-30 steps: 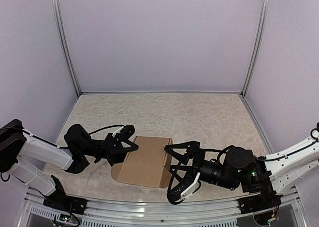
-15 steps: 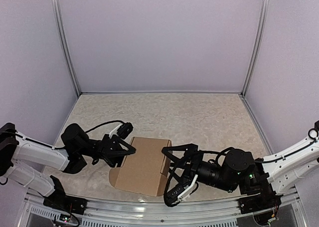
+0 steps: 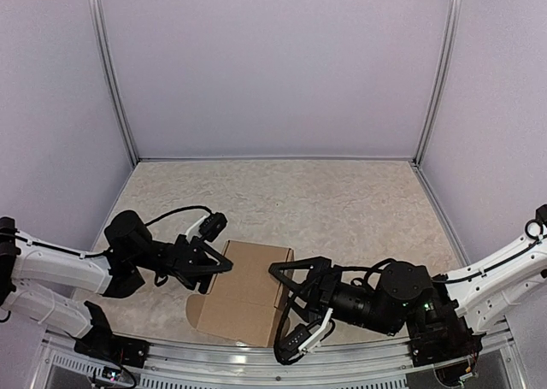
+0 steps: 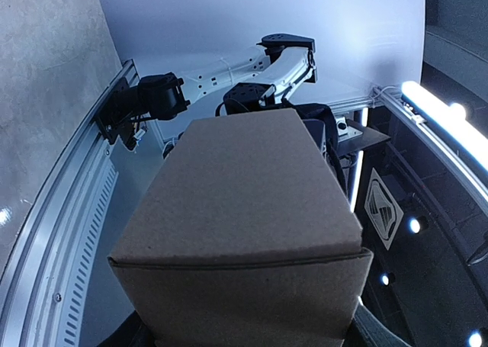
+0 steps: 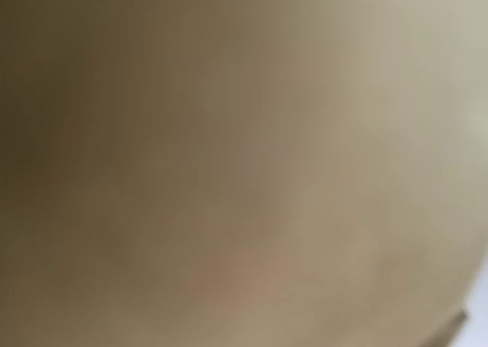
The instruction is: Fold the paper box
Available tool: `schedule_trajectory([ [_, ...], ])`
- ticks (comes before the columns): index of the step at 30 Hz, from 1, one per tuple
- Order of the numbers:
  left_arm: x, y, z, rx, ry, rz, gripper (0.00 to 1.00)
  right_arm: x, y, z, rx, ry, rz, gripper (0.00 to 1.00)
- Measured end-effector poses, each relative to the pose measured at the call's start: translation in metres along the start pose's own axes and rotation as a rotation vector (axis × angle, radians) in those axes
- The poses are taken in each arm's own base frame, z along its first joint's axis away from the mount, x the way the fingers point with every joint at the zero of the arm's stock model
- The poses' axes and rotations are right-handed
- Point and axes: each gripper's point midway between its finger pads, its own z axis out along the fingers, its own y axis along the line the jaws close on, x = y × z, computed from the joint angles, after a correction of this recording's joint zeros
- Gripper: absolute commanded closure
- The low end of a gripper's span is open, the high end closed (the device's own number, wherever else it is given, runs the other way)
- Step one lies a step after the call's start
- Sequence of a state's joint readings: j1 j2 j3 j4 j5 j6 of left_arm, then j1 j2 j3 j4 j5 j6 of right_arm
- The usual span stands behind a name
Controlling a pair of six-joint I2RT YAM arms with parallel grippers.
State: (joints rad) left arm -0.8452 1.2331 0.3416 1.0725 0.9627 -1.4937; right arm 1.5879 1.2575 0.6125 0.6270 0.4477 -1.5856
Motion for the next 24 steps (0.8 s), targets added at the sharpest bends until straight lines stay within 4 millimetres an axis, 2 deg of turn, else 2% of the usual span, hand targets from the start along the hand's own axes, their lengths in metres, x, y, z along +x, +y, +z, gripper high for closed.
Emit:
schedule_trajectory([
  [8,0.0011,-0.0019,-0.0005,-0.001,0.0,0.016,1.0,-0.0039,0.0028,0.0026,-0.01,0.002,-0.025,0.63],
  [10,0.0012,-0.0019,-0.0005,-0.001,0.001,0.019,0.94,-0.0039,0.0031,0.0025,-0.011,0.005,-0.026,0.68],
  [12,0.0009,-0.0019,-0.0005,-0.001,0.0,0.018,0.84,-0.0037,0.0025,0.0025,-0.008,0.007,-0.025,0.72],
  [13,0.0007,-0.0019,-0.0005,-0.001,-0.001,0.018,0.73,-0.0037,0.0024,0.0025,-0.008,0.008,-0.024,0.74],
  [15,0.0004,-0.0018,-0.0005,-0.001,-0.003,0.019,0.58,-0.0035,0.0026,0.0025,-0.007,0.01,-0.021,0.76],
  [18,-0.0006,-0.0016,-0.0007,-0.002,-0.01,0.022,0.4,-0.0029,0.0026,0.003,-0.004,0.015,-0.018,0.8],
  [19,-0.0009,-0.0009,-0.0009,-0.004,-0.013,0.023,0.3,-0.0027,0.0032,0.0033,-0.005,0.017,-0.017,0.81],
  [20,-0.0011,-0.0001,-0.0012,-0.005,-0.017,0.024,0.14,-0.0026,0.0037,0.0036,-0.006,0.019,-0.016,0.81],
  [21,-0.0016,0.0006,-0.0016,-0.007,-0.024,0.031,0.03,-0.0028,0.0042,0.004,-0.006,0.019,-0.013,0.82],
  [24,-0.0045,0.0044,-0.003,-0.018,-0.052,0.041,0.01,-0.0036,0.0026,0.0053,0.006,0.018,0.013,0.84],
])
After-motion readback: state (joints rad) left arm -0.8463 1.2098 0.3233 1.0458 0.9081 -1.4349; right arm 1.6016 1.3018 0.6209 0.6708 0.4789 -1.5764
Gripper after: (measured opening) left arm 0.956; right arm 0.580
